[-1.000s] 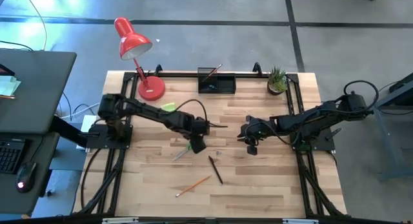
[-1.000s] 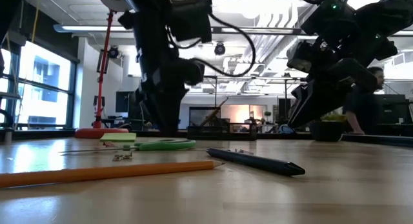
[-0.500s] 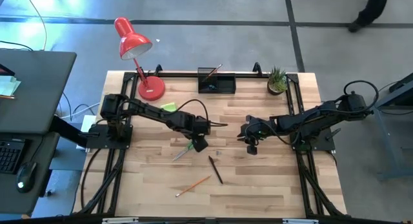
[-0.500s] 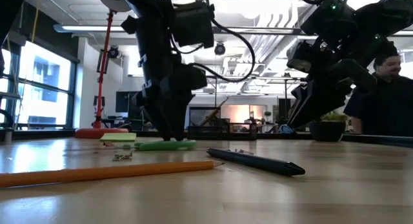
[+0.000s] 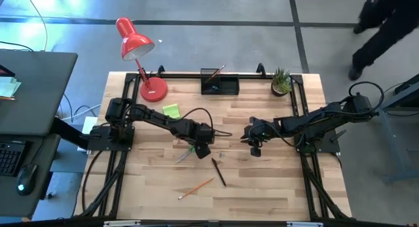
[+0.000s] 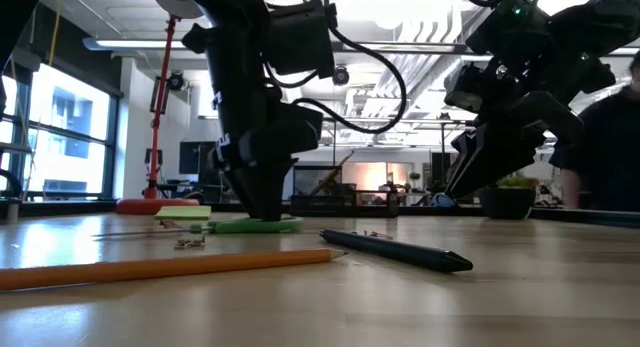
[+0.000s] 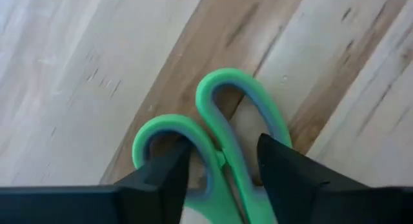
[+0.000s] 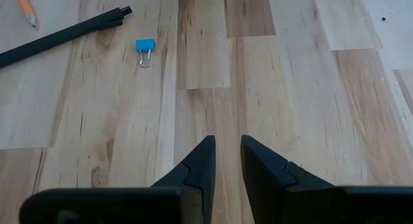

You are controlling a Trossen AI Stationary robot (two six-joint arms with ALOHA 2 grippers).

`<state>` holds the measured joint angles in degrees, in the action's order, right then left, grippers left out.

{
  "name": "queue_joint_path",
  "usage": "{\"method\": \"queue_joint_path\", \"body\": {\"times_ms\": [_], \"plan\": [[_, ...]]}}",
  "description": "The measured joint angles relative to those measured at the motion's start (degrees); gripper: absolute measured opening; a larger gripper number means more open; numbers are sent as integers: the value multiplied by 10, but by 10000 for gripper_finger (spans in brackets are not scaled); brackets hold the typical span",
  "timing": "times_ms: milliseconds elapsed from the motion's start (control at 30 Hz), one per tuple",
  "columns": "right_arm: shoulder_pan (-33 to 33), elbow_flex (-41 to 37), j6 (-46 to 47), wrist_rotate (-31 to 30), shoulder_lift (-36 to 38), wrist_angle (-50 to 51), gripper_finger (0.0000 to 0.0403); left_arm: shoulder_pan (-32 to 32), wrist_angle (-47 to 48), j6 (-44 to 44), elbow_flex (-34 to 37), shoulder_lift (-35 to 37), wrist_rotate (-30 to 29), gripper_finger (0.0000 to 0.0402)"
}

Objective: Pick and place office supplies into organizer
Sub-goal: Put the green scissor into the desk organizer

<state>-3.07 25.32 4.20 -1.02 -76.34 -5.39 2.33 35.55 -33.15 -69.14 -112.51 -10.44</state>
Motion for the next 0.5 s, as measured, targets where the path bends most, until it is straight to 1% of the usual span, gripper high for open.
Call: {"method": "queue_joint_path", "body": {"times_ms": [200, 233, 367, 433, 500], "plan": [[0, 0, 0, 0, 0, 0, 67, -2, 0, 27, 0, -1, -3, 37], [0, 0, 0, 0, 0, 0, 67, -2, 3, 33, -1, -1, -3, 32], [0, 0, 0, 0, 0, 0, 67, -1, 22, 78, -28, -4, -7, 32], [0, 0, 0, 0, 0, 0, 67, 0, 29, 106, -56, -9, -23, 47], [0, 0, 0, 0, 0, 0, 67, 0, 39, 132, -92, -6, -55, 66]]}}
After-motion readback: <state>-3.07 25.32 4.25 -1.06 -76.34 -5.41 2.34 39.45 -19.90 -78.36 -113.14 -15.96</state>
